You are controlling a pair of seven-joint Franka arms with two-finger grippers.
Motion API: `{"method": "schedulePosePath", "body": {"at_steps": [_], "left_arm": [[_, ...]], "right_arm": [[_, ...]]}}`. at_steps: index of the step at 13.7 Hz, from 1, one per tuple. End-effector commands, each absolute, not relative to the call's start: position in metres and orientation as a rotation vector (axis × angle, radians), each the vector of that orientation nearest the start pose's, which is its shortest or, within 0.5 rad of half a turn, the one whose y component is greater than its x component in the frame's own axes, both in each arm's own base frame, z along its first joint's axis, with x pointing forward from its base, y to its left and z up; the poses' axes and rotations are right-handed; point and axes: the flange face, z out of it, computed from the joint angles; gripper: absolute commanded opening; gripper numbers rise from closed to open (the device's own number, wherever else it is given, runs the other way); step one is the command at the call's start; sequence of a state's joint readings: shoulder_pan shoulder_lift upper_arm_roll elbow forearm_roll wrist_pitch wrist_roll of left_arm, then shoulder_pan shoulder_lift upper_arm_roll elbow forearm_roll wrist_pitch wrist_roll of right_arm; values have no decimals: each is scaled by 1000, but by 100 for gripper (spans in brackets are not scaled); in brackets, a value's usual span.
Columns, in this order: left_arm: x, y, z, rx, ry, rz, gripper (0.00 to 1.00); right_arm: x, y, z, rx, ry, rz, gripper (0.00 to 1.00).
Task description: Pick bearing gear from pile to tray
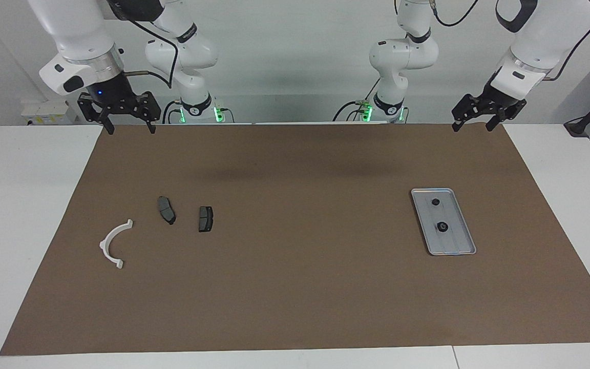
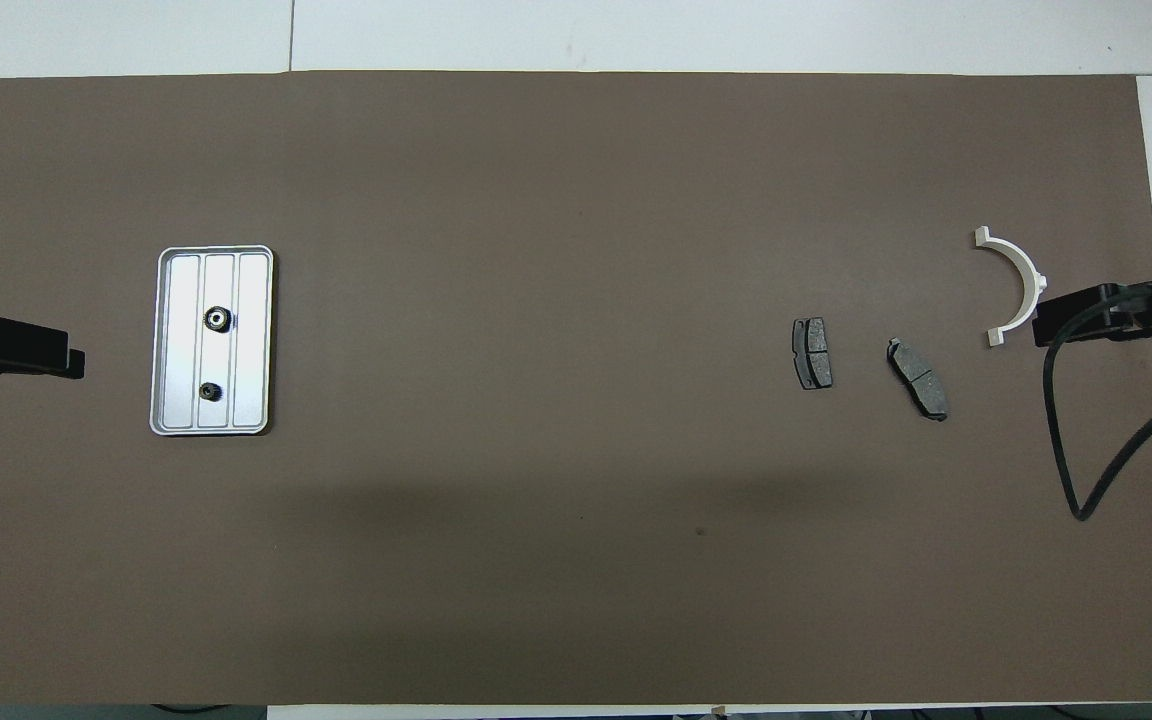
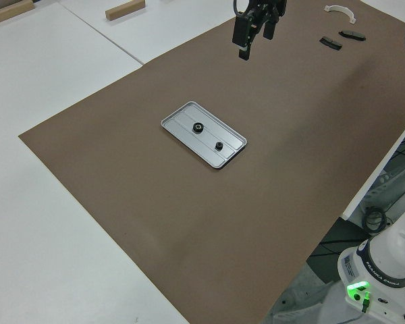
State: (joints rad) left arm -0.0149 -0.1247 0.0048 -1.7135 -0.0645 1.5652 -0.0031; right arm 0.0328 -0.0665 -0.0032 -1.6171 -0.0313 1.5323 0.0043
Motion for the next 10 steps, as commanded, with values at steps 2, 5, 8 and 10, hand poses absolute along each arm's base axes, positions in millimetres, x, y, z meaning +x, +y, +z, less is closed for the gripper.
{"method": "schedulePosePath", "body": {"at_steps": [2,5,8,10], "left_arm": [[516,-13,635,-3178,12,-28,100],[510,-12,634,-3146,58,14,100],[510,-9,628,-3115,119,32,100],[508,-10,628,-3113,121,48,100]], "right_arm": [[525,14,638,-3157,-53,17,100],[525,14,638,-3157,-53,17,100],[525,14,638,-3157,-53,17,100],[525,14,638,-3157,-53,17,100]]}}
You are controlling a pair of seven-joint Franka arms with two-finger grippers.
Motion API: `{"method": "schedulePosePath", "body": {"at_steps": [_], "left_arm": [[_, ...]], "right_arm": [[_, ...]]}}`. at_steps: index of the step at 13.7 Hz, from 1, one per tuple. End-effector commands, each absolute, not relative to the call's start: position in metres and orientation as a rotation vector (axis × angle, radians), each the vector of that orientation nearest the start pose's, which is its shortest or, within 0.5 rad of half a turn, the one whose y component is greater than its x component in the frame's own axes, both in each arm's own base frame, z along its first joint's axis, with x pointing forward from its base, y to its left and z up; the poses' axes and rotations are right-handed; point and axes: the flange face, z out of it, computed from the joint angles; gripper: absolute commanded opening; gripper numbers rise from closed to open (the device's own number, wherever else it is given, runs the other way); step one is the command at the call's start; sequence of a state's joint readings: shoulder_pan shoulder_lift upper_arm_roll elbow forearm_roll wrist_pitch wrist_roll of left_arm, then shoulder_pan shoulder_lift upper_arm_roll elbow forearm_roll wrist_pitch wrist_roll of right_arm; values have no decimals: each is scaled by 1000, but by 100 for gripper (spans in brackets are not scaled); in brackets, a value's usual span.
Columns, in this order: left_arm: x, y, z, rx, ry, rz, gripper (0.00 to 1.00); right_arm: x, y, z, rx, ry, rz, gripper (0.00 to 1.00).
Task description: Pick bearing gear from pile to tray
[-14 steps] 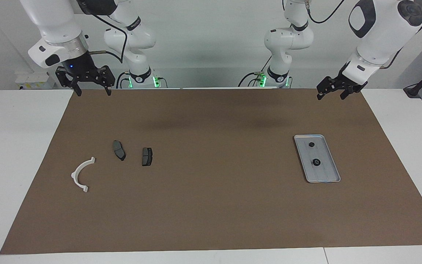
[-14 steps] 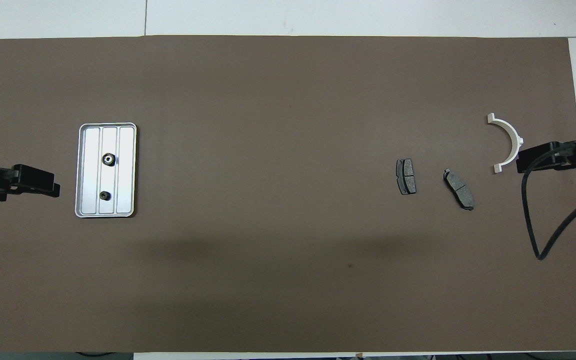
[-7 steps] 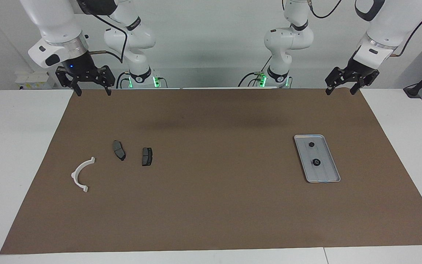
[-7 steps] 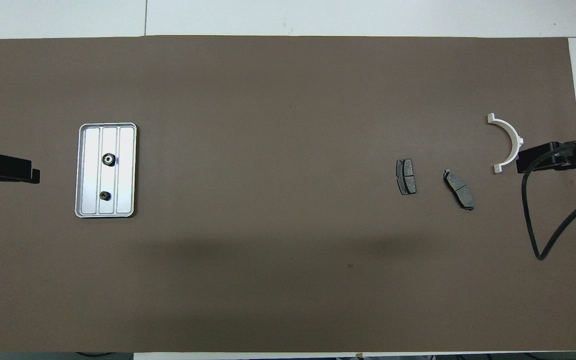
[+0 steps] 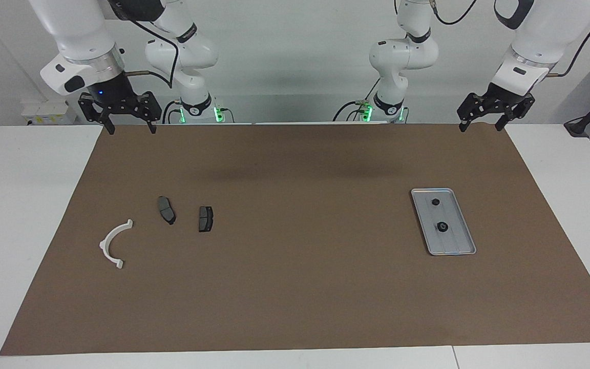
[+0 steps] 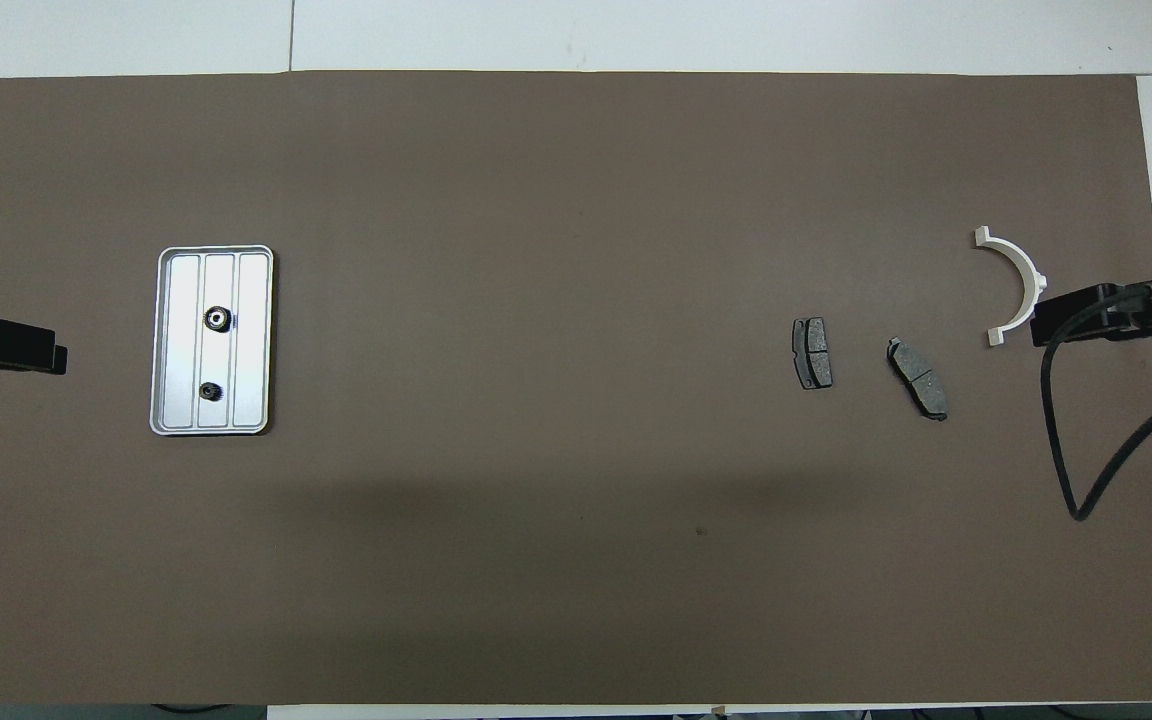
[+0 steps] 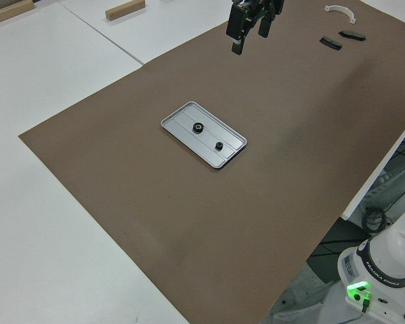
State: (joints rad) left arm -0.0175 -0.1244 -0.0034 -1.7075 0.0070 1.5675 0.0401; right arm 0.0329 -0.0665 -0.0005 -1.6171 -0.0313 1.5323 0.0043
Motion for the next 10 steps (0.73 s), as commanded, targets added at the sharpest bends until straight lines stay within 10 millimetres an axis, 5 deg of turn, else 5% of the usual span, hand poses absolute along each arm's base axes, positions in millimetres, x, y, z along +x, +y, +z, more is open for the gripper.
{"method": "schedulePosePath", "body": {"at_steps": [1,10], "left_arm": [[509,-10,628,-3113,117,36,100],[510,-9,632,-3116,33,26,100]], "right_arm": [[525,14,638,-3157,-55,17,100],[525,13,638,-3157,-53,17,100]]}}
